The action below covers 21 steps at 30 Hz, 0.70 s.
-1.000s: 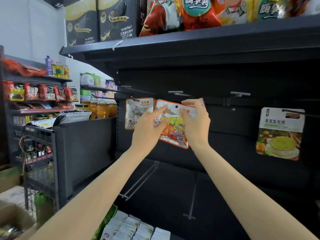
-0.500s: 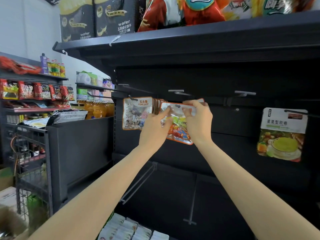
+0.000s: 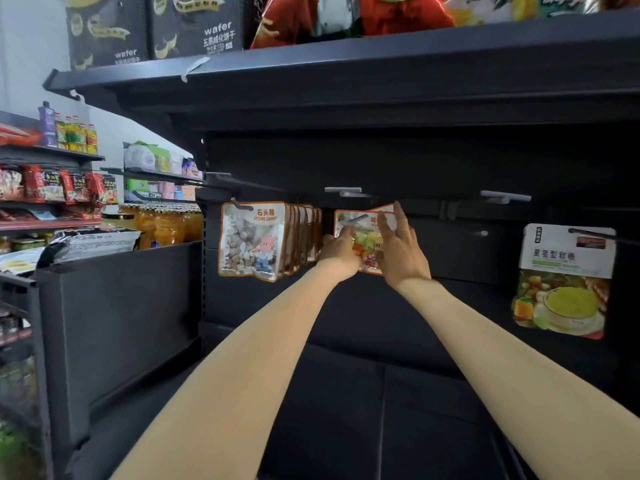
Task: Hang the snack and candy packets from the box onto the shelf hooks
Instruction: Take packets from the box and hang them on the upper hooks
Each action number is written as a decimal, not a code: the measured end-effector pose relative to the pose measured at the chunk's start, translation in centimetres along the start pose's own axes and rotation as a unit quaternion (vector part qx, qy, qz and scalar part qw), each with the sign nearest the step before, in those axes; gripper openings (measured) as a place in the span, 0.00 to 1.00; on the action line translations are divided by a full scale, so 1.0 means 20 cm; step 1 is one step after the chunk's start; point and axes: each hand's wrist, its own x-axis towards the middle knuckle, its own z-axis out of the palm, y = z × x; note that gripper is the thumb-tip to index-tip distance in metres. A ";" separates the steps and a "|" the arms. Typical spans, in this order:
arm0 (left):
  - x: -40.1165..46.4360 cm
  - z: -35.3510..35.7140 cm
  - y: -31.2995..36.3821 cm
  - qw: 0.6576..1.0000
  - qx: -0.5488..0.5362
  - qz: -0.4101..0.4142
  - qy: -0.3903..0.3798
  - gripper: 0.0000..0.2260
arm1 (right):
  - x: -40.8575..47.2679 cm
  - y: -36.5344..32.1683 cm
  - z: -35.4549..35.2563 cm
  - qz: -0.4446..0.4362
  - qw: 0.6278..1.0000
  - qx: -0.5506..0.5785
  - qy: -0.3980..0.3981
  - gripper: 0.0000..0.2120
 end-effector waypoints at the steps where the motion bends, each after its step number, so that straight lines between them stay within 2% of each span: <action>1: 0.02 0.01 0.00 1.000 0.002 0.005 0.000 0.29 | 0.02 0.01 0.01 0.002 1.000 -0.002 -0.015 0.36; 4: 0.06 0.01 -0.01 1.000 0.010 0.018 -0.007 0.28 | 0.06 0.03 0.02 0.018 0.999 -0.005 -0.040 0.38; 8: 0.05 0.01 -0.01 1.000 0.012 0.025 0.001 0.27 | 0.07 0.03 0.03 0.005 1.000 -0.003 -0.010 0.34; 13: -0.09 -0.04 0.05 0.995 0.042 0.041 0.084 0.19 | -0.06 -0.02 -0.01 -0.030 0.993 0.092 0.067 0.18; 17: -0.32 -0.12 0.05 0.980 0.041 0.102 0.166 0.12 | -0.18 -0.08 -0.06 -0.068 0.975 0.196 0.079 0.13; 21: -0.58 -0.20 -0.01 0.970 0.052 0.104 0.215 0.08 | -0.33 -0.18 -0.10 -0.102 0.948 0.293 0.074 0.09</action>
